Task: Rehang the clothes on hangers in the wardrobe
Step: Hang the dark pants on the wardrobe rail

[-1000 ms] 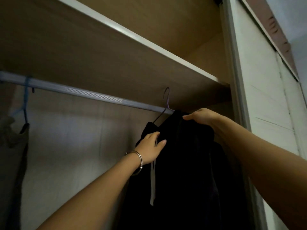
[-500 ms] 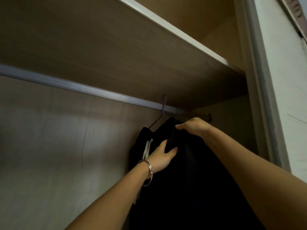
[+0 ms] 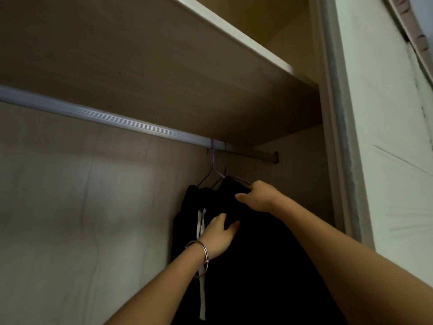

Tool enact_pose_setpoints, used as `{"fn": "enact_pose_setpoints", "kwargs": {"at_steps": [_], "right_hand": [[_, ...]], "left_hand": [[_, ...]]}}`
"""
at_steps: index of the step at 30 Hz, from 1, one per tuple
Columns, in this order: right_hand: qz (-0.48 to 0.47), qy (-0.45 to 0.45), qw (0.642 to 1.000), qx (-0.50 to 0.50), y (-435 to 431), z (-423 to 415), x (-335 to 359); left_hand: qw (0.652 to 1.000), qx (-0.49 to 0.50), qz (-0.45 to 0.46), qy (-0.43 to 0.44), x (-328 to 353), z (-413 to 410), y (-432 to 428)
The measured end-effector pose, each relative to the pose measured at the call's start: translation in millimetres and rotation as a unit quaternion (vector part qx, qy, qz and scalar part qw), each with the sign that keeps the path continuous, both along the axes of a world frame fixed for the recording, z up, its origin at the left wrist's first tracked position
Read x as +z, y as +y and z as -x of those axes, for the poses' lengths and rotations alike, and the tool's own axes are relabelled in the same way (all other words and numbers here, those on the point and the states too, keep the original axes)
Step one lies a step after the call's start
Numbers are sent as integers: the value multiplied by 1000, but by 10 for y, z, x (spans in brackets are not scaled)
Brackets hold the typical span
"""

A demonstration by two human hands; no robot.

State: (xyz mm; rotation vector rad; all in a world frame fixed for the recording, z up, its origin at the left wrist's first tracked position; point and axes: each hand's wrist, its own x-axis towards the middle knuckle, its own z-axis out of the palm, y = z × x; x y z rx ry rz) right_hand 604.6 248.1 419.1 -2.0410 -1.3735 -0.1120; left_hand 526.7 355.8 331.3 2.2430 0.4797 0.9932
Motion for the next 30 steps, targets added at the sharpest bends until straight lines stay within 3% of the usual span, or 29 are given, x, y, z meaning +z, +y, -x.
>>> {"fn": "enact_pose_setpoints", "kwargs": {"at_steps": [6, 11, 15, 17, 20, 23, 27, 30], "right_hand": [[-87, 75, 993, 2, 72, -30, -39], [-144, 63, 988, -4, -4, 21, -193], [-309, 202, 928, 51, -182, 164, -712], [-341, 232, 908, 69, -194, 247, -1231], [-277, 241, 930, 31, -144, 309, -2137], [-130, 292, 947, -13, -182, 336, -3061], [15, 409, 910, -68, -309, 403, -4011], [101, 450, 878, -130, -245, 388, -4463]], "left_hand": [[1000, -26, 0, -5, -18, 26, 18], [995, -92, 35, -18, -346, 138, -27], [988, -138, 66, 5, -993, 182, -220], [985, -150, 86, 21, -1365, 201, -311], [976, -166, 117, 74, -2027, 236, -420], [968, -133, 153, 145, -2788, 299, -476], [934, -73, 191, 293, -3640, 461, -499], [905, -70, 253, 334, -3933, 614, -488]]}}
